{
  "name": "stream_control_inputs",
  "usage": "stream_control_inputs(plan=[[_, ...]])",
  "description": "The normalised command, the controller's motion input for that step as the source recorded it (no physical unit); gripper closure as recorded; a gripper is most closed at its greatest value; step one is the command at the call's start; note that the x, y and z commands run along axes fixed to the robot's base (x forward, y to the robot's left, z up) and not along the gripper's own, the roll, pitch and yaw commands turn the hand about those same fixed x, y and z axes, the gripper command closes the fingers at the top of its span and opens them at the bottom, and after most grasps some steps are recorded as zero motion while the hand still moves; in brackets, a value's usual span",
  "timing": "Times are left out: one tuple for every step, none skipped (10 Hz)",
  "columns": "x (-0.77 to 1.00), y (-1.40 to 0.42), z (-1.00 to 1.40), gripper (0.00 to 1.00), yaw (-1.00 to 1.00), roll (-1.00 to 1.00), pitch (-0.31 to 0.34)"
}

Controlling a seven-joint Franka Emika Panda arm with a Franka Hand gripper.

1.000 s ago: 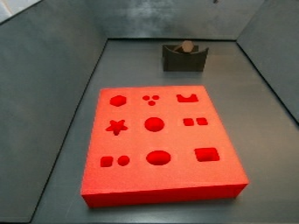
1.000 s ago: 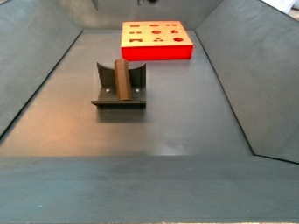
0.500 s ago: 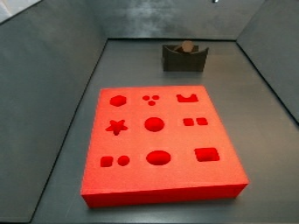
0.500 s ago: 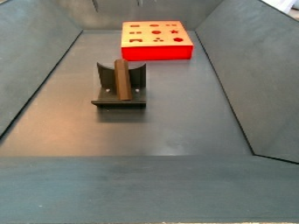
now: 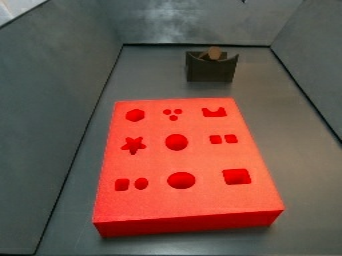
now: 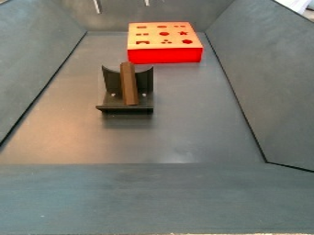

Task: Pick up the hexagon object. Move up. Place the hexagon object on the fixture. Regrasp the hexagon object. Move to above the board. Insert the hexagon object.
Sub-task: Regrasp the hexagon object.

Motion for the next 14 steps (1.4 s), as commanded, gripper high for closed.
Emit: stream_control_inputs(plan=[[-0.04, -0.02, 0.01, 0.00, 0.03, 1.00, -0.035], [-0.03, -0.02, 0.01, 0.00, 0.03, 1.00, -0.033], [-0.01, -0.02, 0.01, 0.00, 0.03, 1.00, -0.030], [0.00, -0.02, 0.00, 0.00, 0.03, 1.00, -0.027], [0.01, -0.02, -0.01, 0.00, 0.03, 1.00, -0.025], [0.02, -0.02, -0.01, 0.00, 0.03, 1.00, -0.017], [0.04, -0.02, -0.01, 0.00, 0.03, 1.00, -0.005], [0.05, -0.03, -0.02, 0.00, 0.04, 1.00, 0.009], [0.06, -0.03, -0.02, 0.00, 0.04, 1.00, 0.026], [0.07, -0.03, -0.01, 0.00, 0.05, 1.00, 0.048], [0.08, -0.04, -0.01, 0.00, 0.06, 1.00, 0.093], [0.09, -0.04, -0.02, 0.00, 0.07, 0.80, 0.112], [0.10, -0.04, -0.02, 0.00, 0.09, 0.61, 0.121], [0.10, -0.04, -0.02, 0.00, 0.10, 0.42, 0.125]])
